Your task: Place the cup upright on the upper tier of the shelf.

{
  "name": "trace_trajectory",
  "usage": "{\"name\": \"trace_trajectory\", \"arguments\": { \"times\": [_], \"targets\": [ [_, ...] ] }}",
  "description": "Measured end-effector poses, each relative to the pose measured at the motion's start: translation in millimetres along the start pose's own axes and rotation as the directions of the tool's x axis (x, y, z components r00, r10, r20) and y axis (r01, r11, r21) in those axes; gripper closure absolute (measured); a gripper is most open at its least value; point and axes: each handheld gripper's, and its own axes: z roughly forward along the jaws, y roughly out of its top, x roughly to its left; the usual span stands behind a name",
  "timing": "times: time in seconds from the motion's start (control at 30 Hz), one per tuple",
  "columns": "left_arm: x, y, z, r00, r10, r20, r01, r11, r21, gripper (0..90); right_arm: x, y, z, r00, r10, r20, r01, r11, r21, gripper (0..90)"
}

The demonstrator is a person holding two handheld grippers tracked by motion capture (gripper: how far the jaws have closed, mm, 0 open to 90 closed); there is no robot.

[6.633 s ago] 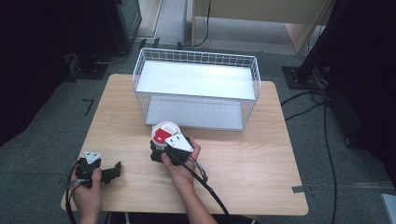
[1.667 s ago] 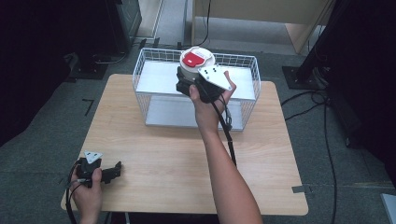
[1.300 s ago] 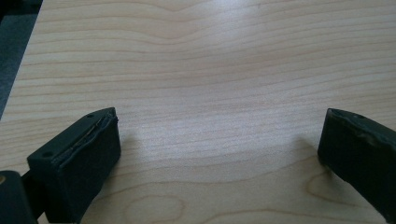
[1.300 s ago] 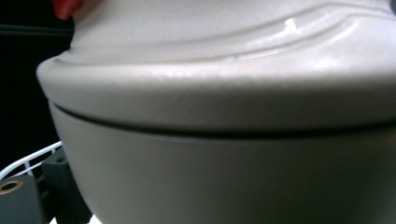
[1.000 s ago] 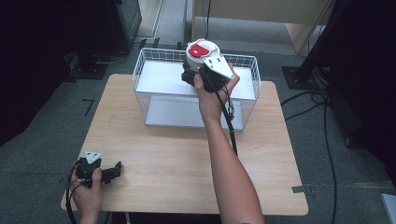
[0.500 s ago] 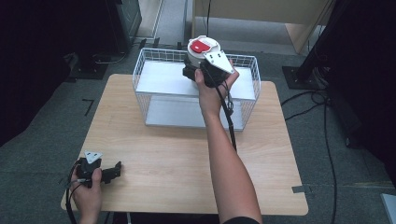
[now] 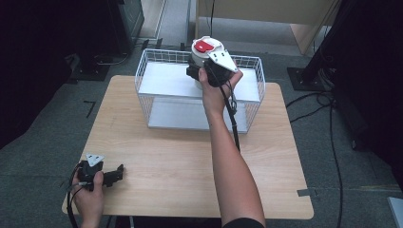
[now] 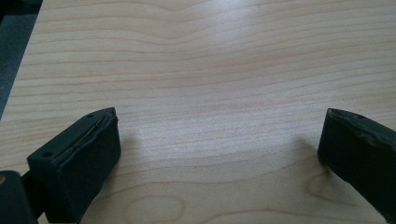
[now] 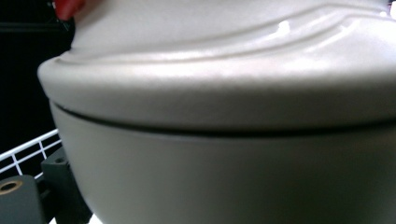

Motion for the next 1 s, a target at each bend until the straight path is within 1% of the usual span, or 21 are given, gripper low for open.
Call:
{"name": "trace_trajectory", "arguments": {
  "times": [0.03,0.13,0.3,0.37,0.5,0.57,0.73,0.77,0.8,1.0],
  "targets": [
    [0.0,0.0,0.0,1.0,0.0,0.0,0.0,1.0,0.0,0.0,-0.5,-0.7,0.6,1.0,-0.009,0.0,0.009,1.0,0.002,4.7],
    [0.0,0.0,0.0,1.0,0.0,0.0,0.0,1.0,0.0,0.0,-1.9,-0.7,0.8,1.0,0.003,-0.001,-0.003,1.0,0.003,4.6],
    [0.0,0.0,0.0,1.0,0.0,0.0,0.0,1.0,0.0,0.0,-4.1,-0.8,0.4,0.9999,0.008,-0.015,-0.008,1.0,0.006,4.6],
    [0.0,0.0,0.0,1.0,0.0,0.0,0.0,1.0,0.0,0.0,-4.8,-0.8,0.3,0.9998,0.0,-0.017,0.0,1.0,0.007,4.6],
    [0.1,0.0,0.0,1.0,0.002,-0.001,-0.002,1.0,0.0,0.0,-3.6,-1.7,-0.5,1.0,-0.008,-0.005,0.008,1.0,0.002,4.5],
    [0.1,0.0,0.0,1.0,0.001,0.0,-0.001,1.0,0.0,0.0,-2.6,-2.4,-1.0,0.9998,-0.02,0.006,0.02,1.0,0.003,4.3],
    [-0.1,0.0,0.0,1.0,-0.001,0.001,0.001,1.0,0.0,0.0,-4.7,-3.4,-1.7,0.9998,-0.017,0.01,0.017,1.0,0.006,0.6],
    [-0.1,0.0,0.1,1.0,-0.001,0.001,0.001,1.0,0.0,0.0,-4.9,-3.8,-2.8,0.9993,-0.032,0.02,0.032,0.999,0.005,0.0],
    [-0.1,-0.1,0.1,1.0,-0.001,0.0,0.001,1.0,0.0,0.0,-4.9,-3.8,-2.8,0.9993,-0.032,0.02,0.032,0.999,0.005,0.0],
    [-0.1,0.0,0.0,1.0,-0.001,0.001,0.001,1.0,0.0,0.0,-6.1,-5.1,-5.2,0.9995,-0.031,-0.003,0.032,0.999,0.018,0.0]
  ]
}}
